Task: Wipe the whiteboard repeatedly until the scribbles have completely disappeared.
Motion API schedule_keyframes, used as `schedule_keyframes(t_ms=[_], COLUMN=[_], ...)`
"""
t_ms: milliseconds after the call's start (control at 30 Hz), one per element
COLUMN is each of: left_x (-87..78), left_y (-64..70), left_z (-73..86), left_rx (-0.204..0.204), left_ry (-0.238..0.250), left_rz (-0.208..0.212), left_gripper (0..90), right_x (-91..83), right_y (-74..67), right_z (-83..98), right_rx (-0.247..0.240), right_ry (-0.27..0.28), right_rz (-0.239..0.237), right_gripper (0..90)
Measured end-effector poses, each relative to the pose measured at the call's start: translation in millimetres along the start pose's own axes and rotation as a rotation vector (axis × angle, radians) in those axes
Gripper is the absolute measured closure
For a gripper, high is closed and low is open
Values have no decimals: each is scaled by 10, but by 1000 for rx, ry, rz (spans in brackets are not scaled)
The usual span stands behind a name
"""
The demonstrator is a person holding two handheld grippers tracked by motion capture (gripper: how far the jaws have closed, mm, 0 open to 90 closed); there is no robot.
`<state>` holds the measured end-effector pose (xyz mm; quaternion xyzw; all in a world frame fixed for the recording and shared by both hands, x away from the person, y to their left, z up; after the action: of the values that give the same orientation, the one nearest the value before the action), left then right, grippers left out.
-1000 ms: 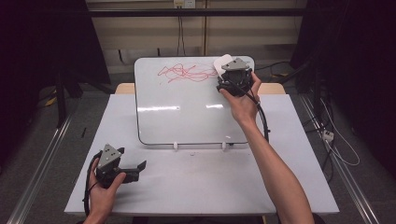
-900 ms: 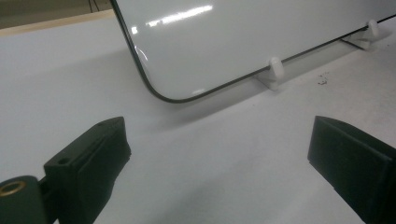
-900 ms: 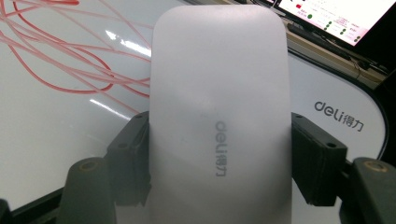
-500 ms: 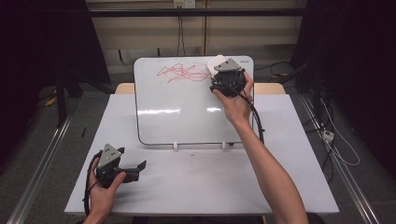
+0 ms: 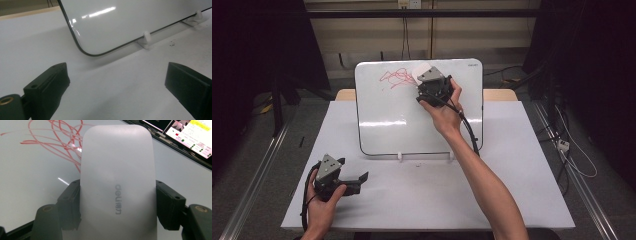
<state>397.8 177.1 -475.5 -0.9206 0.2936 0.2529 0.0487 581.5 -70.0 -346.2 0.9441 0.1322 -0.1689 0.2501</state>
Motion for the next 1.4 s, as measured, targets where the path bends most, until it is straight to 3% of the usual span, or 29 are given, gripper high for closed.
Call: schedule_keyframes(t_ms=[133, 267, 333, 433, 800, 1400], left_x=[4, 12, 14, 12, -20, -18], left_y=[11, 11, 4, 7, -13, -8], left_z=[-9, -2, 2, 3, 7, -4], left_rx=[-1, 1, 2, 1, 1, 5], left_ry=[3, 2, 0, 0, 1, 3], left_rz=[5, 7, 4, 4, -6, -3], left_gripper=[51, 51, 51, 51, 51, 51], right_x=[18, 13, -15, -56, -78, -122], right_y=[-205, -140, -110, -96, 186, 168], right_z=[-59, 6, 29, 32, 90, 86], right_rx=[-55, -24, -34, -56, -6, -10], right_ry=[3, -11, 4, 7, -10, -13], right_rz=[-25, -41, -54, -48, -10, 3], right_gripper=[315, 315, 315, 315, 315, 313])
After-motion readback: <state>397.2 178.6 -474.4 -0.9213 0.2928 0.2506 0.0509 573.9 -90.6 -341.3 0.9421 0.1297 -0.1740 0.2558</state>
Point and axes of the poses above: each handheld gripper's, and its own axes: x roughly forward along the jaws, z roughly out of its underside, y roughly to its right, the point moved 10 cm from there along x, roughly forward along the jaws, and after that the axes turned 3 degrees about -x, right-handed, at the moved point
